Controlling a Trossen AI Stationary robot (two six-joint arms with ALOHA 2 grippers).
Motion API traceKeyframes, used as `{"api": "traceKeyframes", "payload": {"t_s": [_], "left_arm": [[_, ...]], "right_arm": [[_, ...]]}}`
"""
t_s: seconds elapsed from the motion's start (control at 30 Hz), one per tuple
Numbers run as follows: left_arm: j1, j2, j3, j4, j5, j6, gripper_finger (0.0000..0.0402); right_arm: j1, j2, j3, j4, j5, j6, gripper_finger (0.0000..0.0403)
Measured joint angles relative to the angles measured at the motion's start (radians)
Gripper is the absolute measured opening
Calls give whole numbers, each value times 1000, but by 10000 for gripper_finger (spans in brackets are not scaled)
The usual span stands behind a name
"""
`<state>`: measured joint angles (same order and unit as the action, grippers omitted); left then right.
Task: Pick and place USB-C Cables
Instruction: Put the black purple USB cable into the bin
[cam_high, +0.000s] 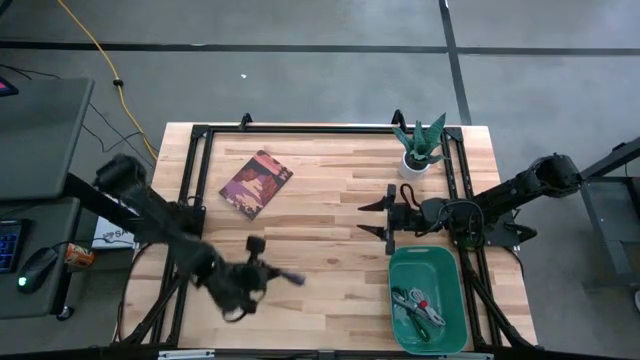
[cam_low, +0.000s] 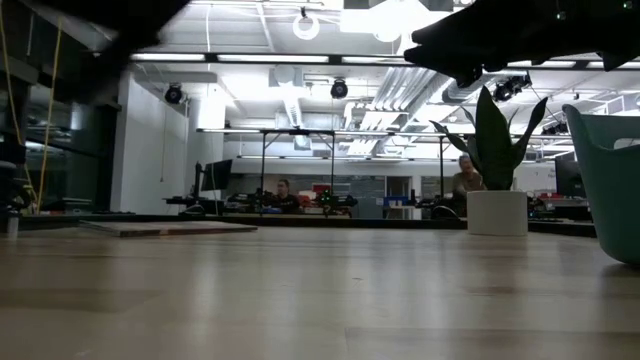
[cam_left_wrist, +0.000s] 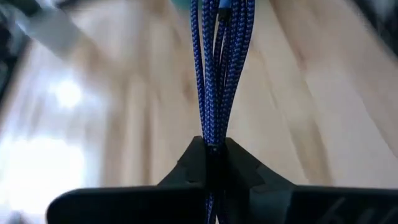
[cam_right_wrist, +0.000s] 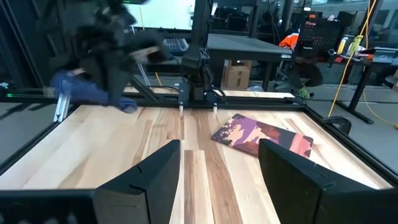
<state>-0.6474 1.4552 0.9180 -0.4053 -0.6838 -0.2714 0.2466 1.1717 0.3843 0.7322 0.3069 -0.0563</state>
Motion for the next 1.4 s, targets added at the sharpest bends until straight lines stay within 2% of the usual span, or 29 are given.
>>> {"api": "traceKeyframes", "payload": {"t_s": [0.1, 0.2, 0.27, 0.37, 0.53, 0.87, 1.03, 1.23, 1.4], "left_arm": [[120, -98, -134, 326, 58, 169, 2], [265, -143, -289, 710, 238, 266, 1], [360, -143, -368, 919, 341, 262, 1], [481, -122, -435, 1102, 412, 181, 0], [566, -79, -452, 1186, 453, 54, 0], [559, -52, -452, 1268, 467, 12, 0], [559, -52, -452, 1324, 467, 12, 0], [559, -52, -452, 1337, 464, -31, 0], [555, -43, -450, 1346, 457, -48, 0]], "right_arm": [[0, 0, 0, -1, 0, 7, 209], [0, 0, 0, 0, 0, 8, 209], [0, 0, 0, 0, 0, 23, 209], [0, 7, 0, 16, 0, 55, 209], [0, 35, 1, 78, 7, 60, 209], [-30, 87, 1, 135, 58, 161, 220], [-56, 143, 3, 234, -29, 208, 254], [-57, 268, 112, 239, -39, 198, 289], [-55, 381, 251, 234, -27, 120, 294]]}}
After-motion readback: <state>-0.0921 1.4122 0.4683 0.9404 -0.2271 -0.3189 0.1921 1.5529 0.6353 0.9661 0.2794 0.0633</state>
